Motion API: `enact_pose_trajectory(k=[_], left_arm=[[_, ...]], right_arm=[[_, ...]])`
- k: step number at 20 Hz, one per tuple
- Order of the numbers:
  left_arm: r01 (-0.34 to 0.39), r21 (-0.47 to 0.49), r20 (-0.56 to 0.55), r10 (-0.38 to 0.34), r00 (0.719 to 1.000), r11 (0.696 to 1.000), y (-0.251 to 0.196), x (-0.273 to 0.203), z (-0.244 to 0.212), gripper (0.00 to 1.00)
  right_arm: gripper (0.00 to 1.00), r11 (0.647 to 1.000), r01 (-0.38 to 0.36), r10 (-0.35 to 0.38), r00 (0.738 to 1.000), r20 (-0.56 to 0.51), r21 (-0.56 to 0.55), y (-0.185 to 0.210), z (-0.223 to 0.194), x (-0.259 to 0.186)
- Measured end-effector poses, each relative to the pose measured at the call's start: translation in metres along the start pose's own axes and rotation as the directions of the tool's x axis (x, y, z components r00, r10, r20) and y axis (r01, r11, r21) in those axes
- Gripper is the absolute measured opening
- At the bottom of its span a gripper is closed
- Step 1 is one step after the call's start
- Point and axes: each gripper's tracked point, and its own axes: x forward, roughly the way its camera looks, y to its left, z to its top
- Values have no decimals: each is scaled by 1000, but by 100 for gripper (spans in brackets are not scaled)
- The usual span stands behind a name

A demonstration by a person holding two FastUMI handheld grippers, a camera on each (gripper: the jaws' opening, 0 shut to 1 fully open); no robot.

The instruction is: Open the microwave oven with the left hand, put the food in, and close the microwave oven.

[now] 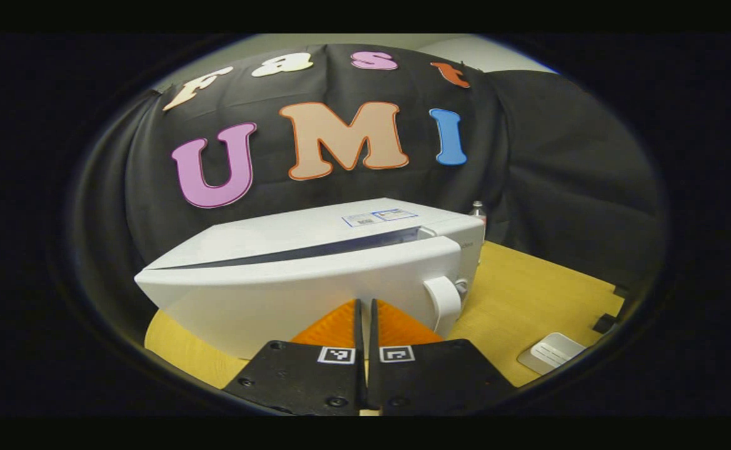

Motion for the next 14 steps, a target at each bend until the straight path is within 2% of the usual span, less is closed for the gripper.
enact_pose_trajectory(k=[5,6,14], left_arm=[[-1,20,14,0,1000,1000,1,9,8,0],[-1,17,13,1,1000,1000,2,10,8,2],[-13,10,27,12,1000,1000,0,18,16,2]], right_arm=[[96,1000,-1,1,1000,6,-9,0,1,2],[100,1000,1,-1,1000,9,-8,-1,2,2],[96,1000,18,-18,1000,24,4,-8,3,8]])
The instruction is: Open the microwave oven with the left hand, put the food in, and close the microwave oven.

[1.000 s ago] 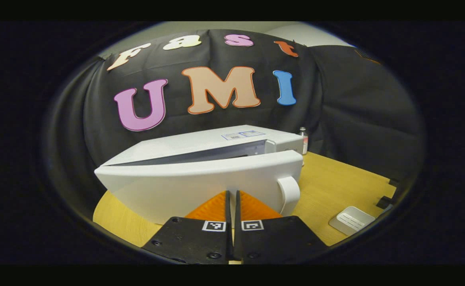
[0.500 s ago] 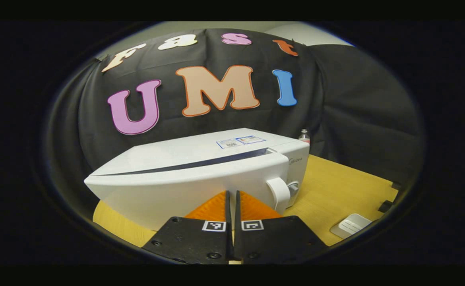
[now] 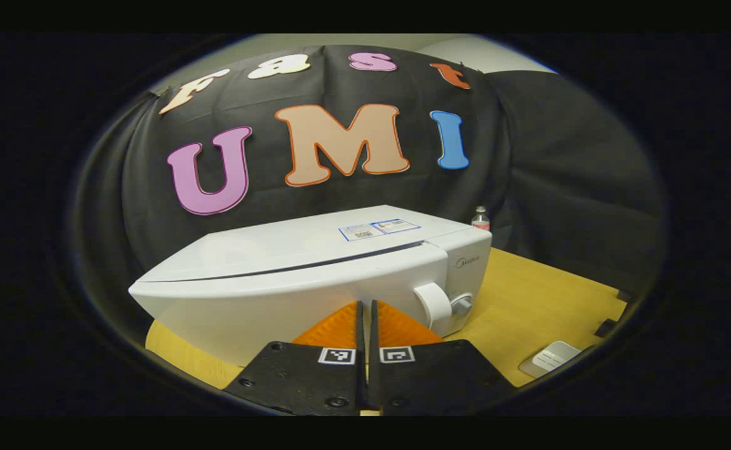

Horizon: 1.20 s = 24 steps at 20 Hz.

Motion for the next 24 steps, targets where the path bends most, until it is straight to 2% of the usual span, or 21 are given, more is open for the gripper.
enact_pose_trajectory(k=[2,5,6,7,8,11,13,15,16,18,19,20,23,24], left_arm=[[2,-28,9,-2,1000,1000,-5,2,6,1],[19,-17,29,-19,999,1000,-14,6,12,0],[-8,-5,56,9,998,1000,-8,11,17,0],[10,-15,13,-10,1000,1000,-8,16,9,2],[25,-62,31,-24,999,998,-11,12,12,4],[-3,-29,-11,3,1000,1000,-3,12,0,1],[-5,-41,-16,4,1000,999,1,4,1,0],[-4,-73,-19,3,1000,997,3,-12,3,1],[-8,-71,-3,8,1000,997,6,-22,10,0],[-5,-49,16,5,1000,999,9,-47,22,2],[-3,-44,39,5,999,999,11,-62,30,1],[-1,-39,52,3,999,999,14,-78,37,0],[-41,-38,87,44,995,998,33,-121,54,0],[-50,-48,91,55,994,998,38,-135,60,0]], right_arm=[[96,1000,7,-7,1000,-4,4,-1,-1,2],[96,1000,3,-2,1000,-31,27,1,-11,5],[96,1000,1,0,999,-33,31,2,-10,5],[96,1000,1,0,999,-32,30,3,-9,5],[96,1000,0,1,999,-32,26,3,-8,4],[96,1000,-2,3,999,-38,15,4,-10,-1],[96,1000,-2,2,999,-41,21,6,-11,-1],[96,1000,-3,4,999,-38,25,7,-10,-1],[100,1000,-7,8,999,-33,27,9,-8,1],[100,999,-13,14,999,-29,33,14,-9,1],[96,999,-15,16,999,-28,37,16,-11,1],[100,999,-18,20,999,-30,42,18,-11,0],[100,998,-33,34,999,-32,52,26,-13,-6],[96,998,-37,39,999,-33,53,30,-13,-7]])
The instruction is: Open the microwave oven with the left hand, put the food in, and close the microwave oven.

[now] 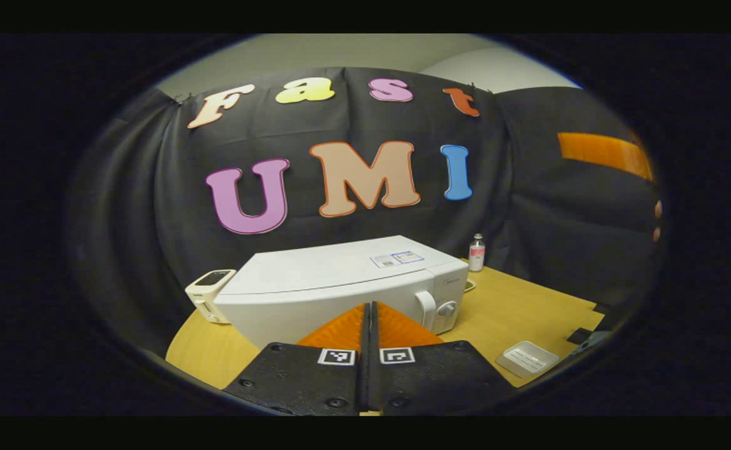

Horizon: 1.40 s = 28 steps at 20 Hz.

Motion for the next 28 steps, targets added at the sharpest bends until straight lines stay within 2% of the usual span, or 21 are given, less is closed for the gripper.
enact_pose_trajectory(k=[5,7,9,13,14,16,17,19,21,22,24,28], left_arm=[[-56,-5,89,56,994,998,24,-56,46,0],[-68,-28,134,71,989,997,30,-76,65,0],[-84,-42,145,89,985,996,36,-92,73,2],[-102,-32,199,106,974,994,42,-118,90,1],[-109,-25,210,112,971,994,45,-120,92,34],[-122,-12,203,121,972,993,49,-124,87,99],[-134,-16,183,134,974,991,51,-127,80,96],[-151,-35,137,154,978,988,55,-130,66,100],[-145,-77,116,153,981,986,53,-132,60,100],[-150,-88,113,160,981,985,56,-133,59,97],[-153,-90,118,163,980,984,59,-135,60,100],[-132,-108,141,147,979,985,58,-139,68,97]], right_arm=[[96,1000,-18,18,1000,-10,-13,11,0,-15],[100,1000,-22,22,1000,-10,-2,14,3,-20],[96,1000,-23,23,1000,0,10,16,10,-25],[96,1000,-24,24,1000,13,9,20,17,-33],[100,1000,-27,27,1000,9,17,21,16,-35],[96,999,-27,26,1000,11,22,22,19,-38],[96,999,-27,26,1000,12,21,23,20,-39],[96,999,-36,36,999,2,29,27,18,-39],[96,998,-45,46,999,-11,40,32,14,-41],[96,998,-46,46,999,-11,40,32,15,-41],[96,998,-50,50,999,-6,39,35,17,-42],[96,998,-53,53,999,-10,34,37,15,-43]])
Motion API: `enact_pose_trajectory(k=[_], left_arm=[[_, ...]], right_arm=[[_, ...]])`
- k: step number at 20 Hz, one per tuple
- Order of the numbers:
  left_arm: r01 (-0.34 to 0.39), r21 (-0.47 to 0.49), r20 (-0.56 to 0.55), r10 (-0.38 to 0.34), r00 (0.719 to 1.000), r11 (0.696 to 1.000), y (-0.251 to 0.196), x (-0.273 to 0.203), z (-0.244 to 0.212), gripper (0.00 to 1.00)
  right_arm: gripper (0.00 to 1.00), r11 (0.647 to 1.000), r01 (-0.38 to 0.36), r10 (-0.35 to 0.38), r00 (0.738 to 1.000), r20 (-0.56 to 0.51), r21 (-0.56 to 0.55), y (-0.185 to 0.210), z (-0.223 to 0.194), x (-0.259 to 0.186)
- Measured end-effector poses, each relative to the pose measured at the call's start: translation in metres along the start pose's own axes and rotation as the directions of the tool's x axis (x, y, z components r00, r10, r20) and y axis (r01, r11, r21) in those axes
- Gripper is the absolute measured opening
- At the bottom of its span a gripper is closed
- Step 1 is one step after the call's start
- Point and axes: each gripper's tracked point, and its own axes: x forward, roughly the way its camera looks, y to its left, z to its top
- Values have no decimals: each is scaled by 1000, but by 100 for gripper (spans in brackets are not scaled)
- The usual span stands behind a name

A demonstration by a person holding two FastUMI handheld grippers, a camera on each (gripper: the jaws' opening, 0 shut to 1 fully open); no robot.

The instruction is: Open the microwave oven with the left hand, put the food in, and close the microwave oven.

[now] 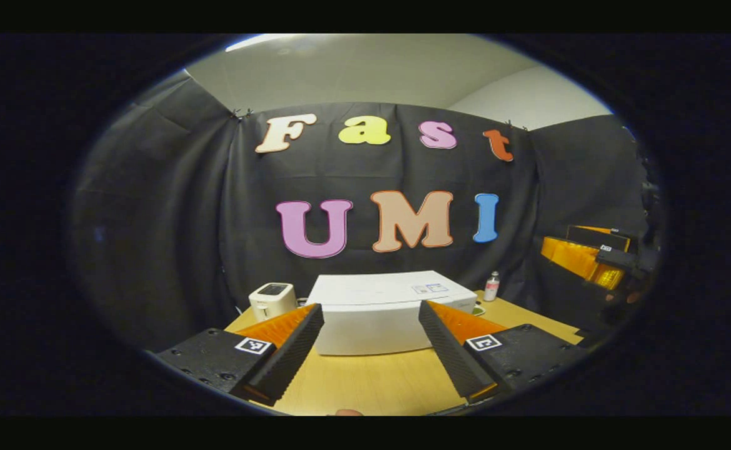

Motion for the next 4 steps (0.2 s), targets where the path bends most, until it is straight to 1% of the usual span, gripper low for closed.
enact_pose_trajectory(k=[4], left_arm=[[-5,11,8,5,1000,1000,4,-1,4,98]], right_arm=[[96,1000,-2,2,1000,8,1,3,1,0]])
